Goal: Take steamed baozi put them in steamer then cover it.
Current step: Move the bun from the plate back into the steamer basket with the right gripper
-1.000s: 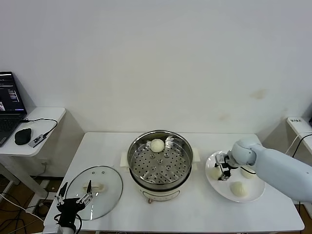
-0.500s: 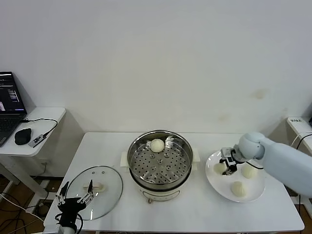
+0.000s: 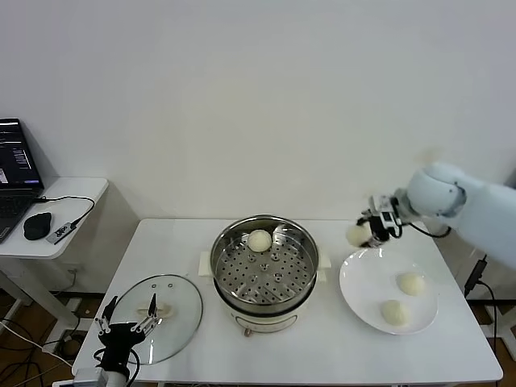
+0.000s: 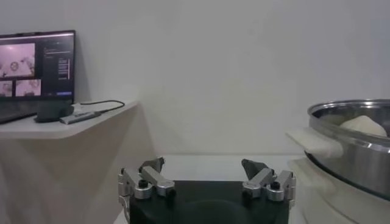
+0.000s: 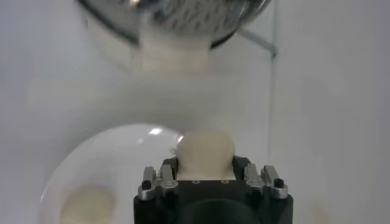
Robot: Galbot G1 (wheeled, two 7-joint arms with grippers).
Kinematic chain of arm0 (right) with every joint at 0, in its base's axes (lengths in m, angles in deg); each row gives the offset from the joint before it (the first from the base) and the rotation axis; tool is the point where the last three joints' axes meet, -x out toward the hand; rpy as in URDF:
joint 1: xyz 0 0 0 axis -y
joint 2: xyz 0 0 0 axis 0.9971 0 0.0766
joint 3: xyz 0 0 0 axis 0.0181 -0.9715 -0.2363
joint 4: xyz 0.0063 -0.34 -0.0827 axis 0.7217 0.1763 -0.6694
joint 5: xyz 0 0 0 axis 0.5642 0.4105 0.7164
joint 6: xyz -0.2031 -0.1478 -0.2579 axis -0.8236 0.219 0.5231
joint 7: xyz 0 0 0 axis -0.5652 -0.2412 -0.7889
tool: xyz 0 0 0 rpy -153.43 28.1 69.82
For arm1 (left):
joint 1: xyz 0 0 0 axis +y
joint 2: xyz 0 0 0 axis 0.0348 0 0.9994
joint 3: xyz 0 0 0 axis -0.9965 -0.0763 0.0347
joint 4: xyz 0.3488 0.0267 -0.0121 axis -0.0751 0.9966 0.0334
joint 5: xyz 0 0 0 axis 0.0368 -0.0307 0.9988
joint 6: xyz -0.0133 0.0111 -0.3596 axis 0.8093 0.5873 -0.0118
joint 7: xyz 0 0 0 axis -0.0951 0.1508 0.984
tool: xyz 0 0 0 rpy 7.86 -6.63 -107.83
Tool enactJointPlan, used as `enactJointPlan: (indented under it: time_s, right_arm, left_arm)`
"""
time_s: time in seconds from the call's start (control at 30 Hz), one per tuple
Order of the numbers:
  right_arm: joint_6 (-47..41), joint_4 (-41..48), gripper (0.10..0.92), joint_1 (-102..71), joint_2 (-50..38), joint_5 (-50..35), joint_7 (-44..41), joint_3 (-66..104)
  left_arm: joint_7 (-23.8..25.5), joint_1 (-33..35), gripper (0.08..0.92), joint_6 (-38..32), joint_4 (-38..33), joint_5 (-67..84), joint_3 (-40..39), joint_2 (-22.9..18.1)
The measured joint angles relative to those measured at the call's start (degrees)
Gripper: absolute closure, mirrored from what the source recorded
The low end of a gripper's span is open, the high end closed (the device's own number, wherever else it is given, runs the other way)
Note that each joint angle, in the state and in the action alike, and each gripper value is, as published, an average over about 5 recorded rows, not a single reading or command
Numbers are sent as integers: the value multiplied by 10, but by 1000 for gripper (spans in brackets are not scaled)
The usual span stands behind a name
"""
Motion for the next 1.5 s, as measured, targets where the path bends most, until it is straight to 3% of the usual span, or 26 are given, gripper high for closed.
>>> enactJointPlan:
  time_s: [0.37, 0.6, 1.03, 1.5]
  right_arm:
    - [-79, -7, 448, 71, 138, -153, 76, -51]
    - [-122, 31, 448, 58, 242, -207, 121, -66]
    - [-155, 110, 448, 2, 364, -222, 152, -84]
    - [-167, 127, 448, -14, 396, -205, 142, -98]
  left_arm:
    - [0, -4, 177, 0, 0, -2, 7, -2]
    - [0, -5, 177, -2, -5, -5, 15, -6]
    - [0, -12, 177, -4, -2, -14, 12, -14]
    - [0, -10, 177, -4, 1, -16, 9, -17]
